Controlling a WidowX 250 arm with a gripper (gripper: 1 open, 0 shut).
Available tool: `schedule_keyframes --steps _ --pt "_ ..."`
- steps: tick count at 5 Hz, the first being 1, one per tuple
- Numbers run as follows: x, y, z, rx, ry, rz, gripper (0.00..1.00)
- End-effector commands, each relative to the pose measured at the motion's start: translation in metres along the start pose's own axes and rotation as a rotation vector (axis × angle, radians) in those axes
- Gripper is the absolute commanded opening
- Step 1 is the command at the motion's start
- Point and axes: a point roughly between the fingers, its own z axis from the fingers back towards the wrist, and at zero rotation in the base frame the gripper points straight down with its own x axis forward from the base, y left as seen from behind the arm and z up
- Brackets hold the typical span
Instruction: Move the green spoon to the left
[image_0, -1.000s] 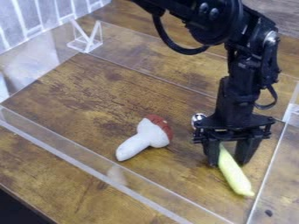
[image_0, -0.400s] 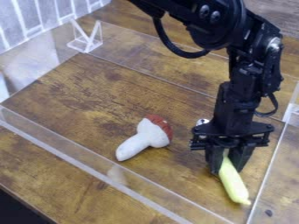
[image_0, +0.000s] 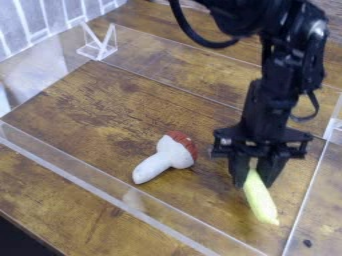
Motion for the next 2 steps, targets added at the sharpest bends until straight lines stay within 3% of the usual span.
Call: schedule_keyframes --steps 1,2 --pt "0.009 0.009 0.072 -0.104 -0.089 -0.040 0.00" --pt "0.010 0.023 0.111 -0.112 -0.132 -0.113 0.00"
